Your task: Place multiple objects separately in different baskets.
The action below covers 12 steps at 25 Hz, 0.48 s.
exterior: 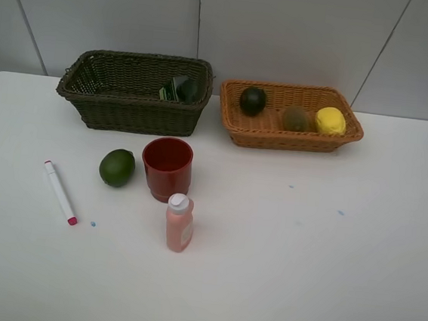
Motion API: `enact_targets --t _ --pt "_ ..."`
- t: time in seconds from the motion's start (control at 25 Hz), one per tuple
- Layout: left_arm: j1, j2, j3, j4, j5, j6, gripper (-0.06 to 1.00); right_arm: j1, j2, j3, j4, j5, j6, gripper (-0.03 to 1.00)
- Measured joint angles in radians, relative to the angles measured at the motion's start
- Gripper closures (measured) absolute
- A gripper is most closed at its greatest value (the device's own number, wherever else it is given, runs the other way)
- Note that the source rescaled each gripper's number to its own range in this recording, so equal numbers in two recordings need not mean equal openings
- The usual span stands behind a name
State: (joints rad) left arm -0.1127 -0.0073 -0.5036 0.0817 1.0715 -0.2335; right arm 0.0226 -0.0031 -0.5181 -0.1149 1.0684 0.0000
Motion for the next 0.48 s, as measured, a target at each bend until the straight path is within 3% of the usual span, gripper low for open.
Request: enact_targets --t 0.48 --pt "0.0 0.0 0.0 0.0 0.0 0.0 -0.06 0.0 0.0 0.0 0.0 0.0 0.0 -0.03"
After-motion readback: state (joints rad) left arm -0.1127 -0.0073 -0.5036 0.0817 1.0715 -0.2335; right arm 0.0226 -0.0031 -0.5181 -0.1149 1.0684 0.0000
